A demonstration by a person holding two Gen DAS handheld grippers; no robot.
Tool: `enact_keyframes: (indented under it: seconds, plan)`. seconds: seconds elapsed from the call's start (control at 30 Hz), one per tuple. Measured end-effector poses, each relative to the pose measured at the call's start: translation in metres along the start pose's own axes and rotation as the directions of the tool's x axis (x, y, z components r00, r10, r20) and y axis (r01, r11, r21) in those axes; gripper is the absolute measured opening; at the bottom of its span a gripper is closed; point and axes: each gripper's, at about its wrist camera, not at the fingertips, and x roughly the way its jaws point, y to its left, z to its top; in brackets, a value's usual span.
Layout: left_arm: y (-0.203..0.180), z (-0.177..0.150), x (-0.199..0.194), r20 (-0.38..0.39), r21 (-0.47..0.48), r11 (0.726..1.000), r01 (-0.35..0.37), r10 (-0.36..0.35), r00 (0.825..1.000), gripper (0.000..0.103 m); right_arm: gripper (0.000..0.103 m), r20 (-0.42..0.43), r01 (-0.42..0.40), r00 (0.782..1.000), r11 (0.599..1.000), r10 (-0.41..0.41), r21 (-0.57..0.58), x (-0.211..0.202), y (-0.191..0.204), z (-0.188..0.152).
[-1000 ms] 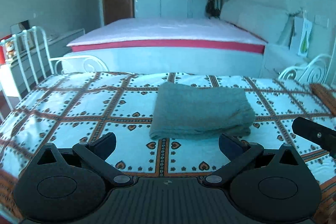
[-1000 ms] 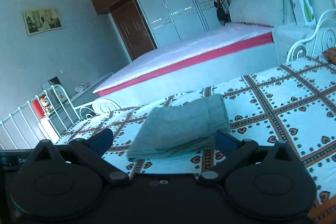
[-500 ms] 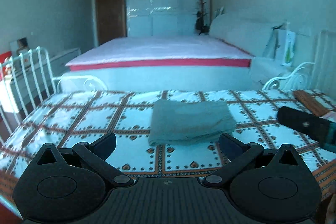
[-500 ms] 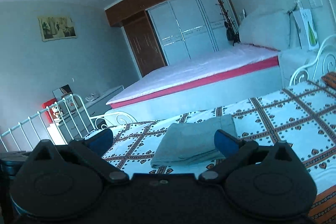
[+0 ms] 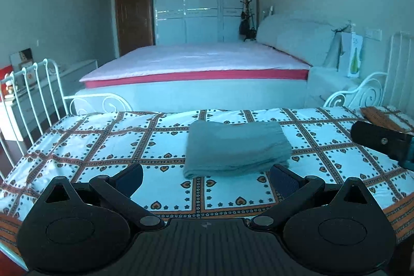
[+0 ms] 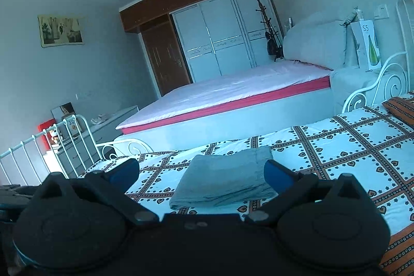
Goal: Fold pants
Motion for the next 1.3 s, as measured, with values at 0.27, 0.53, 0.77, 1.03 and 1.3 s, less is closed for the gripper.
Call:
enact_keyframes:
  seconds: [0.27,0.53,0.77,1.03,1.3]
  plan:
    - [0.004,-0.004,0.008,-0.006,-0.047,0.999,0.009,-0.01,1.0,0.103,0.097,-0.009,0.024,1.0,1.0,-0.024,-0.001,0.002,-0.001,0.0]
    - [0.001,-0.004,0.011,-0.015,-0.029,1.0,-0.006,0.005,1.0,0.103,0.097,0.011,0.071,0.997,0.997,-0.071,-0.024,0.002,0.001,0.004]
    - [0.001,-0.006,0.012,-0.018,-0.028,1.0,0.002,-0.002,1.0,0.103,0.097,-0.008,0.063,0.998,0.998,-0.063,-0.021,0.005,0.0,0.001]
    - [-0.001,-0.007,0.014,-0.023,-0.028,1.0,0.004,-0.004,1.0,0.103,0.097,-0.011,0.058,0.998,0.998,-0.058,-0.024,0.006,0.001,0.0]
    - [-0.002,-0.01,0.017,-0.031,-0.028,1.0,0.006,-0.007,0.999,0.103,0.097,-0.02,0.06,0.998,0.998,-0.061,-0.021,0.007,-0.001,-0.002]
